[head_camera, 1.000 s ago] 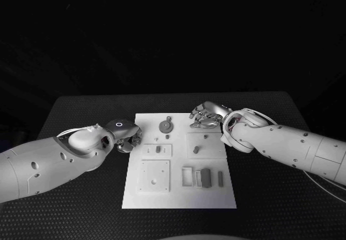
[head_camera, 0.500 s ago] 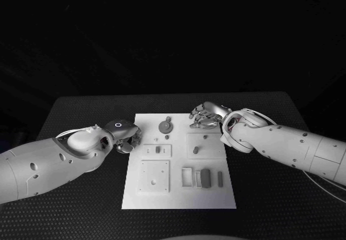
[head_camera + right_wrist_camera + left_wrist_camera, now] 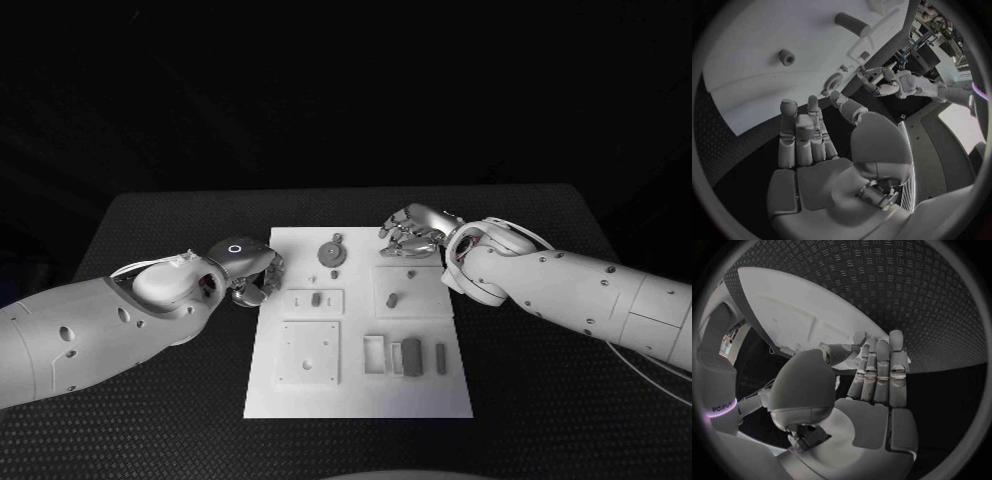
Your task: Assemble the parts on the task board
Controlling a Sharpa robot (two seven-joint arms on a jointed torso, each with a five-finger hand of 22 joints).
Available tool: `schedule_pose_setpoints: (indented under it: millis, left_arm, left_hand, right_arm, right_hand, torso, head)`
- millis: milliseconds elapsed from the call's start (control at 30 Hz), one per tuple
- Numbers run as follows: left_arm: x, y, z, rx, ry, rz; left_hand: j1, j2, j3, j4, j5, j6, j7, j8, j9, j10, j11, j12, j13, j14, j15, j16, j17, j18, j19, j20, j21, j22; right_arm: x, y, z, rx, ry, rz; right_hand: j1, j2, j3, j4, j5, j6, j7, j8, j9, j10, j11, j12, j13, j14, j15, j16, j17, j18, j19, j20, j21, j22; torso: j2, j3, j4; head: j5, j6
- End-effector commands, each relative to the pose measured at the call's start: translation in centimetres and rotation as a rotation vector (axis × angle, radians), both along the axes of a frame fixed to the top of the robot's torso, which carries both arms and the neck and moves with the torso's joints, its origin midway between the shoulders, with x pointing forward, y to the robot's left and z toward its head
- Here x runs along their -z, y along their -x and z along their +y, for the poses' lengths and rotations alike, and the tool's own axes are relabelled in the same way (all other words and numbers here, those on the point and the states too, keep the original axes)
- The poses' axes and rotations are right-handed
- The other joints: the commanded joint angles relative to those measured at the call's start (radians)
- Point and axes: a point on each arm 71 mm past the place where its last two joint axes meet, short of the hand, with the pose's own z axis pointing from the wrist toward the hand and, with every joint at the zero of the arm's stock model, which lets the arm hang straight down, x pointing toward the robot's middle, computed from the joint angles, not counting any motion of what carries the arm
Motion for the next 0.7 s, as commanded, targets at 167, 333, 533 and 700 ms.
schedule_pose_setpoints:
  millis: [167, 333, 533, 700]
  left_arm:
    - [-0.24, 0.09, -0.12, 0.007, 0.03, -0.021]
    - [-0.42, 0.13, -0.03, 0.007, 0.054, -0.035]
    - [-0.51, 0.17, 0.11, 0.006, 0.061, -0.042]
    - [-0.6, 0.21, 0.04, 0.008, 0.071, -0.05]
  left_hand:
    - [0.006, -0.003, 0.006, 0.001, 0.009, -0.004, -0.001, -0.003, 0.001, -0.006, 0.0, -0.002, 0.002, 0.0, 0.008, -0.006, 0.0, 0.054, 0.002, 0.005, -0.006, 0.017]
    - [0.016, 0.004, 0.018, -0.002, 0.013, -0.004, -0.001, -0.001, 0.002, -0.006, 0.0, -0.001, 0.004, 0.001, 0.007, -0.006, 0.0, 0.056, 0.004, 0.006, -0.007, 0.017]
    - [0.021, 0.001, 0.03, -0.003, 0.013, -0.005, -0.001, 0.002, 0.004, -0.007, 0.0, -0.001, 0.006, 0.002, 0.008, -0.007, 0.0, 0.056, 0.004, 0.007, -0.009, 0.017]
    - [0.021, 0.0, 0.032, -0.002, 0.013, -0.004, -0.002, 0.002, 0.004, -0.007, 0.0, -0.001, 0.006, 0.002, 0.008, -0.007, 0.0, 0.056, 0.005, 0.007, -0.009, 0.017]
  right_arm:
    - [0.04, 0.04, 0.07, -0.009, -0.001, 0.0]
    - [0.1, 0.04, 0.03, -0.009, 0.0, 0.003]
    - [0.15, 0.05, 0.02, -0.009, -0.001, 0.004]
    - [0.17, 0.06, 0.04, -0.009, -0.001, 0.004]
  right_hand:
    - [-0.007, -0.001, 0.001, 0.004, 0.001, 0.0, 0.008, 0.005, -0.001, 0.0, 0.007, 0.005, 0.002, -0.007, -0.001, -0.005, -0.001, 0.059, 0.001, -0.01, -0.004, 0.02]
    - [-0.007, -0.001, 0.001, 0.005, 0.001, 0.0, 0.008, 0.005, -0.001, 0.0, 0.007, 0.005, 0.002, -0.007, -0.001, -0.005, -0.001, 0.059, 0.001, -0.009, -0.004, 0.02]
    - [-0.007, -0.001, 0.001, 0.005, 0.001, 0.0, 0.008, 0.005, -0.001, 0.0, 0.007, 0.005, 0.002, -0.007, -0.001, -0.005, -0.001, 0.059, 0.001, -0.009, -0.004, 0.02]
    - [-0.007, -0.001, 0.001, 0.005, 0.001, 0.0, 0.008, 0.005, -0.001, 0.0, 0.007, 0.006, 0.002, -0.007, -0.001, -0.005, -0.001, 0.059, 0.001, -0.009, -0.004, 0.02]
  torso:
    - [0.0, 0.0002, -0.0002]
    - [0.0, 0.0003, -0.0003]
    - [0.0, 0.0004, -0.0001]
    - [0.0, 0.0003, -0.0001]
  head:
    - [0.001, 0.001]
    - [0.001, 0.002]
    - [0.001, 0.003]
    - [0.001, 0.003]
